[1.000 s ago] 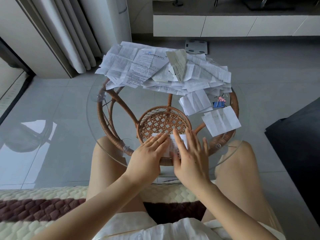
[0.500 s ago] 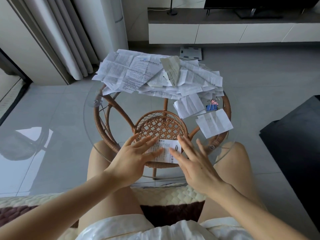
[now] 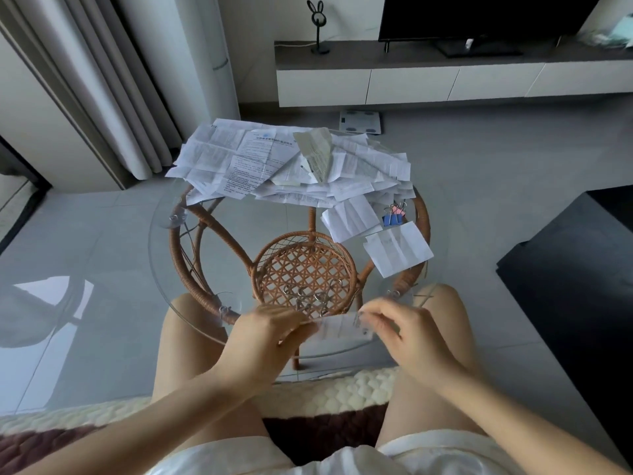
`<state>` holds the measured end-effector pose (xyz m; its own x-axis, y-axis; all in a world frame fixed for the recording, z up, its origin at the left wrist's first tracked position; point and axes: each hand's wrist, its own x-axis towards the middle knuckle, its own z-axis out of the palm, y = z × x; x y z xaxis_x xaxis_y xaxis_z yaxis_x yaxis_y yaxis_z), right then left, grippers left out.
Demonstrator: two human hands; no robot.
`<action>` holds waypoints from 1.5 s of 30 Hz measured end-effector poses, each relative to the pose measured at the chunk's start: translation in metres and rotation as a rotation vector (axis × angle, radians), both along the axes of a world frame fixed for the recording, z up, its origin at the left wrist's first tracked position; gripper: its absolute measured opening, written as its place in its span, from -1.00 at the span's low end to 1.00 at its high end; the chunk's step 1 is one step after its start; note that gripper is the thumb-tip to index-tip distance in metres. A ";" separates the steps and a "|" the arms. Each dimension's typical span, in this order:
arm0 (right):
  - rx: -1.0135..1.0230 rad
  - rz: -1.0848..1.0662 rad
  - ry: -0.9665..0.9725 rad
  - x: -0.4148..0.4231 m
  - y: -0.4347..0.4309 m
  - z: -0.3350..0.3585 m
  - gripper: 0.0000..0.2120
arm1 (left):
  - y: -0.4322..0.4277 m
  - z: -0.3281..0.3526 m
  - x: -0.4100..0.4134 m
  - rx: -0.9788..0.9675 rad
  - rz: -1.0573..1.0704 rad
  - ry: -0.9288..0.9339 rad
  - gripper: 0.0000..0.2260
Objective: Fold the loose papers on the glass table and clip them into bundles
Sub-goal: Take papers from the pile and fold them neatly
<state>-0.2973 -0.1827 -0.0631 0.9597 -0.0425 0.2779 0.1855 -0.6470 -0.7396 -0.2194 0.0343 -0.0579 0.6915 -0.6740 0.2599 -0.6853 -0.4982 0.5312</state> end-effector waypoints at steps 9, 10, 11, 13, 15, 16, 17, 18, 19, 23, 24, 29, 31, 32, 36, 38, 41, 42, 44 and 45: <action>0.480 -0.378 0.394 0.060 -0.097 0.055 -0.87 | -0.124 0.033 0.044 -0.314 0.292 0.775 -0.73; 0.429 -0.394 0.408 0.069 -0.106 0.057 -0.88 | -0.132 0.030 0.047 -0.307 0.294 0.812 -0.78; 0.366 -0.399 0.425 0.077 -0.115 0.058 -0.90 | -0.140 0.028 0.050 -0.287 0.306 0.810 -0.81; 0.242 -0.407 0.479 0.094 -0.128 0.052 -0.92 | -0.154 0.020 0.059 -0.219 0.348 0.739 -0.82; 0.132 -0.407 0.522 0.108 -0.136 0.039 -0.85 | -0.164 0.014 0.065 -0.087 0.401 0.629 -0.75; 0.067 -0.411 0.545 0.113 -0.138 0.032 -0.81 | -0.167 0.011 0.067 -0.029 0.425 0.587 -0.69; 0.001 -0.407 0.562 0.116 -0.138 0.025 -0.78 | -0.170 0.009 0.068 0.012 0.447 0.559 -0.64; -0.059 -0.402 0.574 0.118 -0.139 0.020 -0.76 | -0.172 0.006 0.069 0.038 0.460 0.535 -0.61; -0.107 -0.397 0.574 0.120 -0.139 0.015 -0.75 | -0.175 0.003 0.069 0.057 0.469 0.513 -0.61; -0.221 -0.399 0.547 0.122 -0.137 0.009 -0.75 | -0.179 -0.007 0.071 0.126 0.464 0.427 -0.70; -0.256 -0.389 0.554 0.122 -0.137 0.009 -0.74 | -0.180 -0.008 0.070 0.141 0.449 0.387 -0.77; -0.370 -0.340 0.523 0.125 -0.140 0.008 -0.67 | -0.178 -0.016 0.064 0.144 0.203 -0.167 -0.76; -0.372 -0.329 0.512 0.127 -0.142 0.007 -0.70 | -0.176 -0.029 0.066 0.137 0.038 -0.278 -0.72; -0.384 -0.320 0.511 0.127 -0.142 0.008 -0.71 | -0.175 -0.036 0.068 0.135 -0.021 -0.265 -0.71; -0.550 -0.333 0.451 0.122 -0.134 0.013 -0.80 | -0.168 -0.048 0.071 0.093 -0.113 -0.119 -0.71; -0.757 -0.370 0.141 0.111 -0.124 0.008 -0.78 | -0.167 -0.048 0.070 0.056 -0.125 -0.124 -0.78; -0.670 -0.160 -0.226 0.092 -0.110 -0.022 -0.73 | -0.165 -0.042 0.066 0.054 -0.118 -0.103 -0.72; -0.588 -0.109 -0.233 0.087 -0.109 -0.032 -0.75 | -0.165 -0.040 0.065 0.067 -0.118 -0.091 -0.70; -0.482 -0.090 -0.180 0.081 -0.114 -0.044 -0.74 | -0.165 -0.035 0.065 0.129 -0.125 -0.047 -0.63; -0.485 -0.080 -0.164 0.080 -0.120 -0.046 -0.73 | -0.164 -0.032 0.067 0.168 -0.133 -0.032 -0.60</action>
<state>-0.2172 -0.3023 -0.1094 0.9008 0.0571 0.4305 0.2097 -0.9253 -0.3159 -0.1526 -0.1298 -0.0900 0.5867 -0.7946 0.1565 -0.7662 -0.4820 0.4249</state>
